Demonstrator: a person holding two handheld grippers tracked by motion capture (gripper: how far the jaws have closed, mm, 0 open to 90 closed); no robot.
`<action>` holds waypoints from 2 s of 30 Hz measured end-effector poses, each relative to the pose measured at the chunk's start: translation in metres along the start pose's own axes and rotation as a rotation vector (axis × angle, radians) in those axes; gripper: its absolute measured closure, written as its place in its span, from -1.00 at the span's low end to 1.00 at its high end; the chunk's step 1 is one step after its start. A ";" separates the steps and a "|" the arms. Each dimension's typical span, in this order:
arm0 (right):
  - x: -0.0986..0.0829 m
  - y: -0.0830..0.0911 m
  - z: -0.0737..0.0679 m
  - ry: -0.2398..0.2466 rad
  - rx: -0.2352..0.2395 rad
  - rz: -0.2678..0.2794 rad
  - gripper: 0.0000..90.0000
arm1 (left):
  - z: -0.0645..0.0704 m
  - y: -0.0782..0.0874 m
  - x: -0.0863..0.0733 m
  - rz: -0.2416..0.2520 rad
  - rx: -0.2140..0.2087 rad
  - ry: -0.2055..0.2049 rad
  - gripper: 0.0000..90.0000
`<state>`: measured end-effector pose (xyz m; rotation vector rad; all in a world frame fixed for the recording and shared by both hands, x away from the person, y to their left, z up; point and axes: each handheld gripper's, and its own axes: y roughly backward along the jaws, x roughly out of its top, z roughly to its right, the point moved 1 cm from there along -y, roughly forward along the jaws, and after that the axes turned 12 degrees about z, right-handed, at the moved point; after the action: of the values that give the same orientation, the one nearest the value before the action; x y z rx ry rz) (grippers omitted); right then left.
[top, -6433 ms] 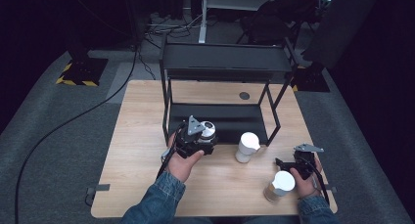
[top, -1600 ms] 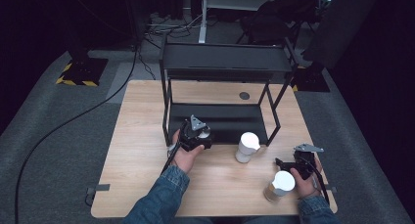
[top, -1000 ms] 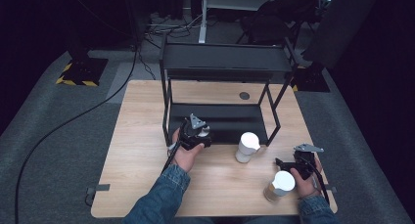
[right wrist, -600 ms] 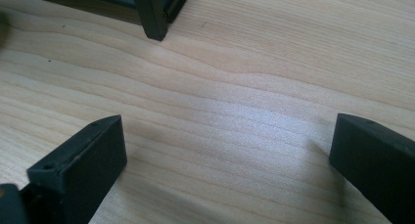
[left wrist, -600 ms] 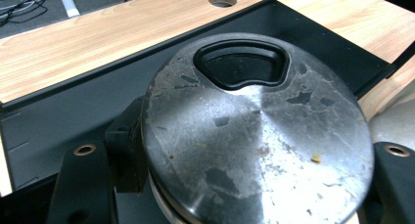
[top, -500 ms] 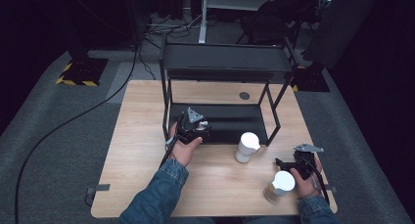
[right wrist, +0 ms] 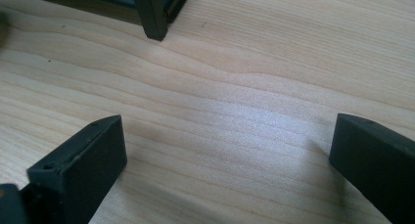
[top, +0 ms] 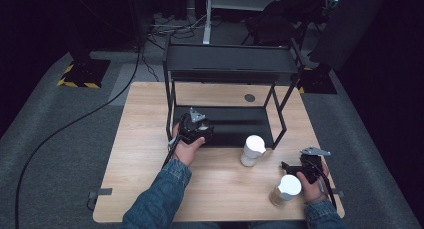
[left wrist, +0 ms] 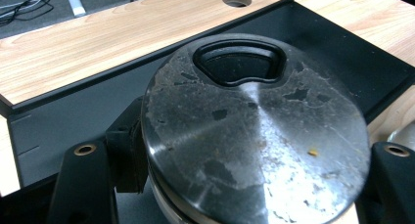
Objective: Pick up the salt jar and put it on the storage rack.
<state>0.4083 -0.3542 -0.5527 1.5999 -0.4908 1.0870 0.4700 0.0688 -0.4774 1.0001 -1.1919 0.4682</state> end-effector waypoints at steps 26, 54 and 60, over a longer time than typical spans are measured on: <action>0.000 0.000 0.000 0.000 0.000 0.000 -1.00 | -0.014 -0.013 -0.009 -0.023 0.019 0.042 -0.33; 0.000 0.000 0.000 -0.001 -0.002 0.000 -1.00 | -0.007 0.029 0.013 0.102 0.030 0.039 -0.67; 0.000 0.000 0.000 -0.002 -0.003 0.000 -1.00 | -0.005 0.050 0.019 0.117 0.020 0.027 -0.69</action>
<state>0.4081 -0.3540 -0.5527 1.5988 -0.4930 1.0846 0.4412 0.0953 -0.4407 0.9414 -1.2285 0.5854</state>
